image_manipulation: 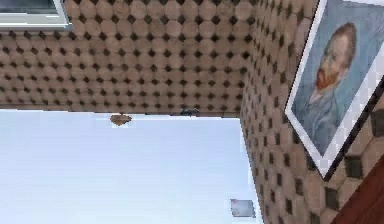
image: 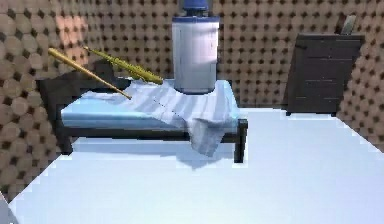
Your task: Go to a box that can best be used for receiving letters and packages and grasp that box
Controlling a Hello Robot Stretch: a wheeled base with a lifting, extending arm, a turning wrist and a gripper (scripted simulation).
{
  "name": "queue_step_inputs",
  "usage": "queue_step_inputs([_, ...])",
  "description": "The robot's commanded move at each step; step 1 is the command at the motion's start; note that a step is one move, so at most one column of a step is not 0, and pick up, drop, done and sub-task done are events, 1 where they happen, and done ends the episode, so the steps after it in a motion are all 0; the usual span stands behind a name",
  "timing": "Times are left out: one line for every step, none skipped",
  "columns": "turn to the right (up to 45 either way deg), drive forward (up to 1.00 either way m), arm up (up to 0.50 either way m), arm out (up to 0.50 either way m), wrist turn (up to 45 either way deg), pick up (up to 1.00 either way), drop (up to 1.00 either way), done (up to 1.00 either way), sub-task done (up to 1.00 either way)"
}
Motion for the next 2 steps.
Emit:
queue_step_inputs([0.0,0.45,0.0,0.0,0.0,0.0,0.0,0.0,0.0])
queue_step_inputs([-39.0,0.0,0.0,0.0,0.0,0.0,0.0,0.0,0.0])
